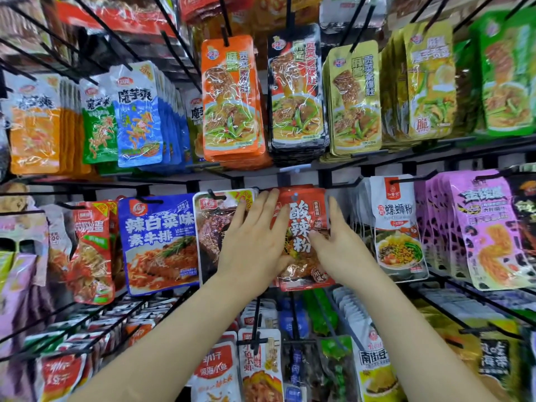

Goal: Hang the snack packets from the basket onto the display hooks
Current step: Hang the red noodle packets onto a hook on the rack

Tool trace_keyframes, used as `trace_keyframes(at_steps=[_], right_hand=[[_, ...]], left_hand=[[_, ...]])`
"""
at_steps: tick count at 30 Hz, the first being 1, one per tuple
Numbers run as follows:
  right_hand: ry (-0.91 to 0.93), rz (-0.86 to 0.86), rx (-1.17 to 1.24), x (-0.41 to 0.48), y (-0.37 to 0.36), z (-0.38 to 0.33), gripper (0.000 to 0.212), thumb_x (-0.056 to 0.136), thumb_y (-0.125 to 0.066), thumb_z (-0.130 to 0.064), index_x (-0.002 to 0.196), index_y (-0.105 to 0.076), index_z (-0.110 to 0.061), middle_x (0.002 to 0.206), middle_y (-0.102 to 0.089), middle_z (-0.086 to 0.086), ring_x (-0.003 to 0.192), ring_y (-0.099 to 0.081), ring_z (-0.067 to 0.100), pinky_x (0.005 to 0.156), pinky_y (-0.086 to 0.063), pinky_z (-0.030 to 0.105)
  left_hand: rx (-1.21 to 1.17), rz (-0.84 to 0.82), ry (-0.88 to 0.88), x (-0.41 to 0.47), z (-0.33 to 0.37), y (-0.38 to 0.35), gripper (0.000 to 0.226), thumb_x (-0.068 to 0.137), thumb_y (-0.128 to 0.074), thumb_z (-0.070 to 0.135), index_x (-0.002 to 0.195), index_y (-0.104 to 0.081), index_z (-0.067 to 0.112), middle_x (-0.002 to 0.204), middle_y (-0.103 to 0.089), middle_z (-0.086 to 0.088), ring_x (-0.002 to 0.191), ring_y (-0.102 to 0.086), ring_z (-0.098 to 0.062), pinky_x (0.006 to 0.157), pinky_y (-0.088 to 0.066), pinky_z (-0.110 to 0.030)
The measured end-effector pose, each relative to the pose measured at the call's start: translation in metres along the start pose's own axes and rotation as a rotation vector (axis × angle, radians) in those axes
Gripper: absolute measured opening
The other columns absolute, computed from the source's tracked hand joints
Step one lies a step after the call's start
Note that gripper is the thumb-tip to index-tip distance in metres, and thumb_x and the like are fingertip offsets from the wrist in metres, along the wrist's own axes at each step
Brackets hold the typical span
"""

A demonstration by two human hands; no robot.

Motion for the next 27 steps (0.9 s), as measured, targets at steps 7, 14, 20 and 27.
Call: trace_keyframes(at_steps=[7, 14, 20, 27], right_hand=[[-0.363, -0.124, 0.835, 0.004, -0.022, 0.019, 0.032, 0.102, -0.046, -0.034, 0.129, -0.053, -0.019, 0.111, -0.066, 0.004, 0.096, -0.066, 0.020, 0.070, -0.060, 0.036], [-0.072, -0.090, 0.256, 0.007, -0.017, 0.000, 0.043, 0.098, -0.050, -0.035, 0.137, -0.032, -0.033, 0.119, -0.061, -0.003, 0.093, -0.064, 0.015, 0.074, -0.056, 0.035], [0.134, 0.085, -0.011, -0.001, -0.003, -0.016, 0.061, 0.094, -0.051, -0.026, 0.146, -0.019, -0.031, 0.123, -0.057, 0.001, 0.100, -0.060, 0.022, 0.080, -0.047, 0.034], [0.084, 0.054, 0.053, 0.007, -0.017, -0.012, 0.078, 0.091, -0.053, -0.028, 0.152, -0.004, -0.026, 0.145, -0.043, 0.003, 0.119, -0.054, 0.024, 0.092, -0.048, 0.038]], left_hand=[[-0.018, 0.035, -0.039, 0.002, 0.003, -0.007, 0.094, 0.063, -0.078, 0.054, 0.138, -0.044, 0.008, 0.144, -0.044, -0.020, 0.134, -0.042, -0.035, 0.110, -0.034, -0.051], [0.066, -0.007, -0.087, 0.003, 0.002, -0.016, 0.105, 0.070, -0.074, 0.056, 0.149, -0.014, 0.023, 0.155, -0.023, -0.024, 0.142, -0.025, -0.040, 0.117, -0.019, -0.053], [0.036, 0.052, -0.096, -0.003, 0.001, -0.012, 0.100, 0.065, -0.077, 0.059, 0.146, -0.033, 0.018, 0.150, -0.034, -0.023, 0.138, -0.035, -0.038, 0.114, -0.026, -0.054], [0.039, 0.041, -0.096, -0.001, -0.001, -0.016, 0.106, 0.061, -0.078, 0.061, 0.146, -0.034, 0.018, 0.148, -0.037, -0.025, 0.133, -0.041, -0.041, 0.112, -0.031, -0.051]])
Point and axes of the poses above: each hand's wrist, its own x-axis towards the middle knuckle, its own y-axis out of the back of the hand, z = x × y, the point moved 9 cm from there along x, towards the middle knuckle
